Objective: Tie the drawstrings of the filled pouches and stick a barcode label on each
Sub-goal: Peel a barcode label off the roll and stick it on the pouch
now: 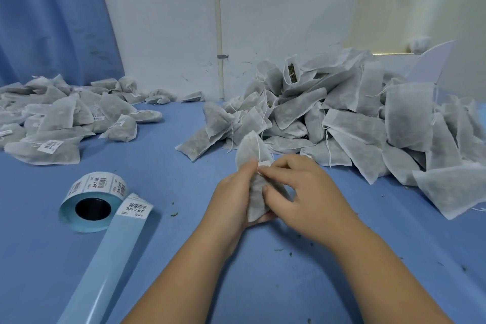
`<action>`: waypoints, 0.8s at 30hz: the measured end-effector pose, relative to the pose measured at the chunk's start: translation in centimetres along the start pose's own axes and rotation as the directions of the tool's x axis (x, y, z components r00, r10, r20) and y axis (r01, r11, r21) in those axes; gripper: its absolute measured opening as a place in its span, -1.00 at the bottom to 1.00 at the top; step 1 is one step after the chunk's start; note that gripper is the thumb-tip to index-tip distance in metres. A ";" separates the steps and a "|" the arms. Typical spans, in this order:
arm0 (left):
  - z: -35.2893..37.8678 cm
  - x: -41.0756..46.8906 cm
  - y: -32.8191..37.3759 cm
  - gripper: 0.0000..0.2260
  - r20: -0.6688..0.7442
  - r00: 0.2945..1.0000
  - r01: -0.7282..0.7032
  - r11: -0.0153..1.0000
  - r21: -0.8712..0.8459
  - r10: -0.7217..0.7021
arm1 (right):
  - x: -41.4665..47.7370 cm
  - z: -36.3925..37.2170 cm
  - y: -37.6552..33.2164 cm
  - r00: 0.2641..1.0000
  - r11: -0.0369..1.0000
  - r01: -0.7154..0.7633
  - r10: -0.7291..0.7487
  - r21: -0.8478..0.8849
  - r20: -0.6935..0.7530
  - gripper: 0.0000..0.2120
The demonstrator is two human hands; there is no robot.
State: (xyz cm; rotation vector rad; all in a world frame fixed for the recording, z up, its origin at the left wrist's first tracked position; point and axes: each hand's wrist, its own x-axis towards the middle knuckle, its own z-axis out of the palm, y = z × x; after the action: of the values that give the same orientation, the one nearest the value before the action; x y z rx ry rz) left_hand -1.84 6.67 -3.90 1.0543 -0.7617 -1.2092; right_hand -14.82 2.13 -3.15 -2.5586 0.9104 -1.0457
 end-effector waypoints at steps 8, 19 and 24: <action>0.0 -0.3 0.2 -0.37 0.056 0.998 0.002 0.999 -0.032 -0.001 | 0.0 -0.5 -0.6 0.998 0.955 0.004 0.013 0.298 -0.056 -0.77; -0.1 -0.6 -0.1 -0.75 0.111 0.993 0.026 0.992 0.126 -0.040 | 0.4 -0.7 0.1 0.789 0.452 -0.545 0.561 0.706 0.250 -0.82; 0.3 -1.0 -0.1 -0.58 0.131 0.991 -0.012 0.986 0.165 -0.010 | 0.3 -1.1 -0.2 0.795 0.479 -0.518 0.576 0.709 0.191 -0.84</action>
State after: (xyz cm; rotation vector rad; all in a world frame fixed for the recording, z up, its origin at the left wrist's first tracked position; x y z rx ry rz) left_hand -2.33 7.54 -3.82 1.1166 -0.9784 -1.2400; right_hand -15.36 2.14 -2.09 -1.4016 0.9631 -1.0082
